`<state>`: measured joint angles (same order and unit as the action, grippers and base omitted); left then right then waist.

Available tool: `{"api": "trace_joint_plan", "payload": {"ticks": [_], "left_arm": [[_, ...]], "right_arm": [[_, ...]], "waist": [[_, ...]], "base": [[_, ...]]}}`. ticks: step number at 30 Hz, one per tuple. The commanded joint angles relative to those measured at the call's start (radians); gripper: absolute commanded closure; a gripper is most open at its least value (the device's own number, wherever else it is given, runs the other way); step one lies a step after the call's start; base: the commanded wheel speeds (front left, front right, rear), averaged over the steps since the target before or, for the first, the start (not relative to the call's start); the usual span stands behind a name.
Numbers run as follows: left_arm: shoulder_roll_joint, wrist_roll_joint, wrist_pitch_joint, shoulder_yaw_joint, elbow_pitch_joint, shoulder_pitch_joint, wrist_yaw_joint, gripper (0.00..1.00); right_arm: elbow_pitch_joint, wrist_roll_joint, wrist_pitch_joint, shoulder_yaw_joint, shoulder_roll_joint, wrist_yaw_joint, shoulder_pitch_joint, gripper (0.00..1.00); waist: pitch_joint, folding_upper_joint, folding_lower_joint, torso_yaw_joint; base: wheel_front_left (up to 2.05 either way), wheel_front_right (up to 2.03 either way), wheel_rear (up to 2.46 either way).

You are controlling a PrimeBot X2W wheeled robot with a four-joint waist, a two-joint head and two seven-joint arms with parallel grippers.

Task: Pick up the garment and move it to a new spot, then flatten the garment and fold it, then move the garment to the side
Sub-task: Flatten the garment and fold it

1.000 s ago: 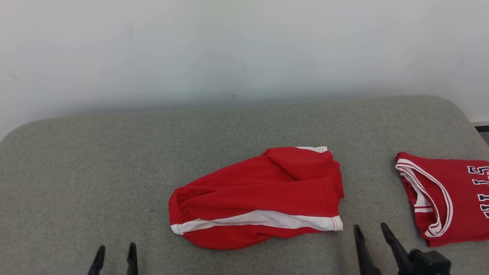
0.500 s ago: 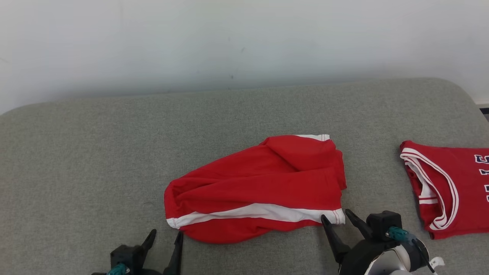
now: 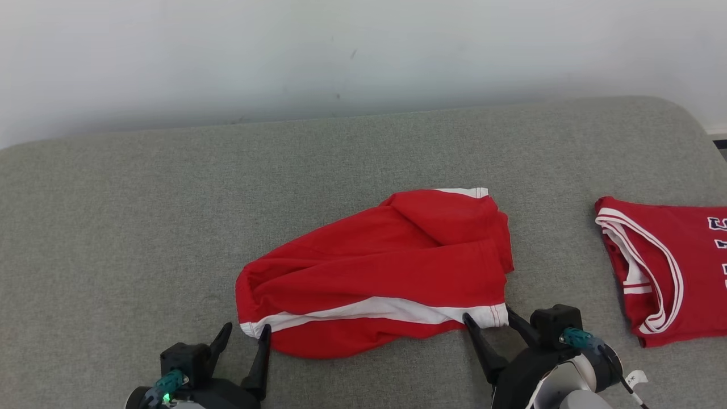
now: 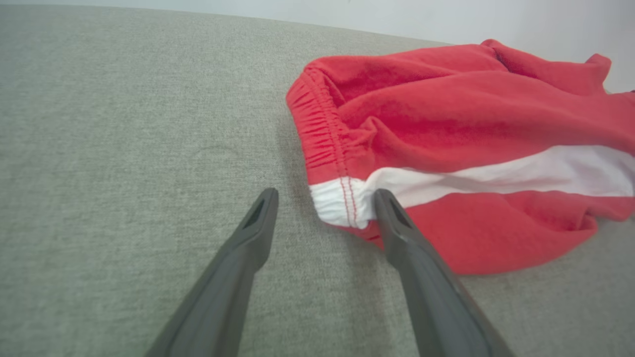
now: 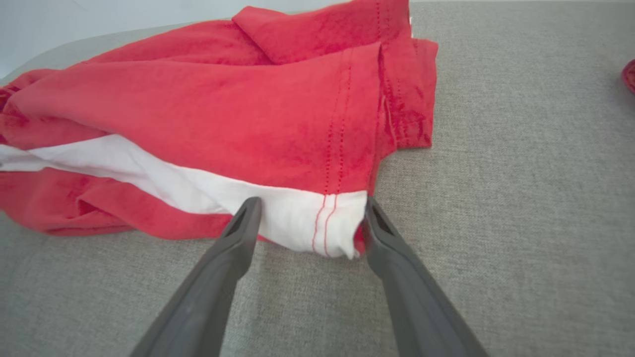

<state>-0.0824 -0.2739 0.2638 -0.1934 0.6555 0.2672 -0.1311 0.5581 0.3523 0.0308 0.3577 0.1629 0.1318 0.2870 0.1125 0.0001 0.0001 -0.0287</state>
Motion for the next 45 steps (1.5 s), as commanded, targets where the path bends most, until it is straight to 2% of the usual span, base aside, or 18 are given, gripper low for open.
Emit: {"api": "trace_joint_plan", "payload": {"ticks": [1,4,5,6,7,8,9,16,22,26,30,34,36,39,45], "left_arm": [[-0.008,-0.007,0.000,-0.005,0.003,0.004,0.002,0.00],[-0.014,-0.016,0.000,-0.016,0.002,-0.001,0.002,0.00],[-0.015,-0.018,0.000,-0.021,0.004,-0.002,0.002,0.18],[-0.016,-0.021,0.000,-0.029,0.006,-0.002,0.002,0.60],[-0.017,-0.026,0.000,-0.034,0.006,-0.002,0.002,0.98],[-0.018,-0.032,0.000,-0.041,0.008,-0.001,0.002,1.00],[-0.020,-0.036,0.000,-0.047,0.011,0.000,0.002,1.00],[-0.024,-0.072,0.000,-0.065,-0.021,0.016,0.002,1.00],[-0.039,-0.174,0.000,-0.073,-0.137,0.065,0.002,1.00],[-0.107,-0.242,-0.049,-0.191,-0.226,0.184,0.002,1.00],[-0.191,-0.339,-0.132,-0.261,-0.301,0.364,0.002,1.00],[-0.242,-0.452,-0.208,-0.244,-0.317,0.560,0.002,1.00],[-0.245,-0.508,-0.245,-0.225,-0.322,0.658,0.001,1.00],[-0.267,-0.534,-0.277,-0.190,-0.307,0.807,0.002,1.00],[-0.249,-0.529,-0.225,-0.102,-0.276,1.082,0.051,1.00]], "right_arm": [[0.007,0.009,0.007,0.011,0.009,-0.002,0.008,0.00],[0.015,0.023,0.011,0.029,0.012,-0.002,0.015,0.00],[0.018,0.029,0.015,0.032,0.013,-0.002,0.017,0.00],[0.021,0.031,0.015,0.036,0.014,-0.002,0.018,0.00],[0.023,0.036,0.014,0.040,0.014,-0.002,0.018,0.32],[0.025,0.039,0.015,0.045,0.014,-0.002,0.019,0.78],[0.026,0.045,0.017,0.049,0.015,-0.002,0.021,1.00],[-0.004,0.079,0.061,0.062,0.026,-0.002,0.036,1.00],[-0.116,0.143,0.086,0.061,0.061,-0.002,0.078,1.00],[-0.217,0.240,0.002,0.079,0.091,-0.002,0.166,1.00],[-0.303,0.317,-0.099,0.133,0.132,-0.002,0.316,1.00],[-0.322,0.363,-0.163,0.170,0.156,-0.002,0.509,1.00],[-0.309,0.367,-0.181,0.175,0.158,-0.002,0.615,1.00],[-0.265,0.341,-0.179,0.159,0.172,-0.002,0.782,1.00],[-0.161,0.230,-0.110,0.086,0.175,-0.002,1.115,1.00]], "waist": [[-0.001,-0.0001,-0.0001,0.000],[-0.001,-0.0001,-0.0001,0.001],[-0.001,-0.0001,-0.0001,0.001],[-0.001,-0.0001,-0.0001,0.002],[-0.001,-0.0001,-0.0001,0.002],[-0.002,-0.0001,-0.0001,0.002],[-0.002,-0.0001,-0.0001,0.002],[-0.006,-0.0001,-0.0001,0.001],[0.009,-0.0001,-0.0001,0.002],[0.050,-0.0001,-0.0001,0.005],[0.125,-0.0001,-0.0001,-0.007],[0.213,-0.0001,-0.0001,-0.029],[0.268,-0.0001,-0.0001,-0.041],[0.349,-0.0001,-0.0001,-0.055],[0.502,-0.0001,-0.0001,-0.073]], "base": [[0.00,0.00,0.00],[0.00,0.00,0.00],[0.00,0.00,0.00],[0.00,0.00,0.00],[0.00,0.00,0.00],[0.00,0.00,0.00],[0.00,0.00,0.00],[0.00,0.00,0.00],[0.00,0.00,0.00],[0.00,0.00,0.00],[0.00,0.00,0.00],[0.00,0.00,0.00],[0.00,0.00,0.00],[0.00,0.00,0.00],[0.00,0.00,0.00]]}}
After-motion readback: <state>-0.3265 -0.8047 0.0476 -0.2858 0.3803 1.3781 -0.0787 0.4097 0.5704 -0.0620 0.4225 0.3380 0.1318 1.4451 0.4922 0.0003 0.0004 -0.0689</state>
